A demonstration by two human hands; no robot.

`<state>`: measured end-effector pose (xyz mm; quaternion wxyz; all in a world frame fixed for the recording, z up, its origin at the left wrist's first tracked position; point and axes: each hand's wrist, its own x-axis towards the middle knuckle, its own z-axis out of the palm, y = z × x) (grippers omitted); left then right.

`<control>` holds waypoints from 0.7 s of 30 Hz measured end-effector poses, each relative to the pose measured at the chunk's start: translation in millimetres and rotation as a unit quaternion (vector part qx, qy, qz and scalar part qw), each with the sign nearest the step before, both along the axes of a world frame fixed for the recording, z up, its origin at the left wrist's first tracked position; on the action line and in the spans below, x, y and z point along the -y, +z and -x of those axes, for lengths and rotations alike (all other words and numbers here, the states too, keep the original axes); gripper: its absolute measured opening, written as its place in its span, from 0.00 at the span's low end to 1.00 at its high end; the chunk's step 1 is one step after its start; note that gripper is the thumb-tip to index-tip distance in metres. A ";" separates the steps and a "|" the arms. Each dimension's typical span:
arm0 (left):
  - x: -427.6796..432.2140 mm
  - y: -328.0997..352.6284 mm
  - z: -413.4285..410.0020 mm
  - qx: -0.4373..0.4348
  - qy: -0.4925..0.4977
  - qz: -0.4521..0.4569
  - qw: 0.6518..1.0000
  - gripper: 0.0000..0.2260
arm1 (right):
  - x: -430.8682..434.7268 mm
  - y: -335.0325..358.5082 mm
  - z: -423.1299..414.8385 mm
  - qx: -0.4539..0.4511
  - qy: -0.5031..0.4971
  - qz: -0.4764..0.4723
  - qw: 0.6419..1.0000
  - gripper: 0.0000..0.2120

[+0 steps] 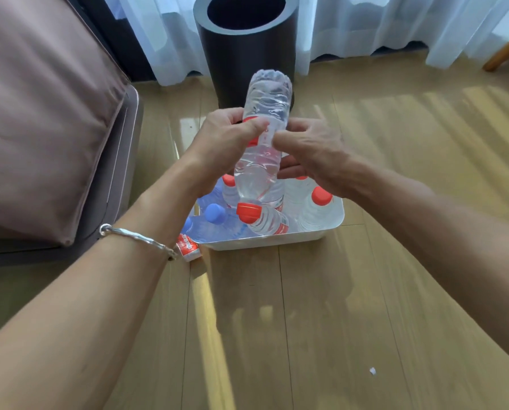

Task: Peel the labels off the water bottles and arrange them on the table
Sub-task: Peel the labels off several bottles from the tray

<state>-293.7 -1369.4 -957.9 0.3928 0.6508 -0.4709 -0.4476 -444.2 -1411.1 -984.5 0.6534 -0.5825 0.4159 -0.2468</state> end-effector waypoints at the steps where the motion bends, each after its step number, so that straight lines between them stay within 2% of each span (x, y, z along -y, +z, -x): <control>1: 0.7 -0.4 -0.7 0.002 0.001 -0.001 1.000 0.09 | 0.0 0.3 -0.9 0.000 -0.002 0.003 1.000 0.13; 4: 1.8 -1.5 0.0 0.006 0.006 -0.007 1.000 0.11 | -0.8 3.2 -2.5 -0.011 0.000 0.027 1.000 0.10; 8: 0.8 -3.2 1.0 -0.014 0.011 -0.035 0.999 0.13 | -6.2 0.0 -1.0 -0.046 -0.011 0.091 0.995 0.14; 13: -1.4 -1.7 -2.9 -0.068 0.032 -0.054 0.996 0.16 | -3.4 1.2 2.5 -0.025 -0.004 0.069 0.997 0.13; 15: -0.3 -1.3 -2.0 -0.043 0.021 -0.040 0.998 0.16 | -3.2 1.6 -0.6 -0.008 0.004 0.043 0.999 0.12; 18: -1.0 -3.1 0.3 0.001 0.000 -0.021 1.000 0.15 | -5.7 -2.3 -4.6 -0.031 0.015 0.049 0.998 0.13; 21: -1.9 -8.1 0.7 0.030 -0.008 -0.024 0.999 0.14 | -6.7 -2.5 -2.0 -0.048 0.033 0.053 0.997 0.11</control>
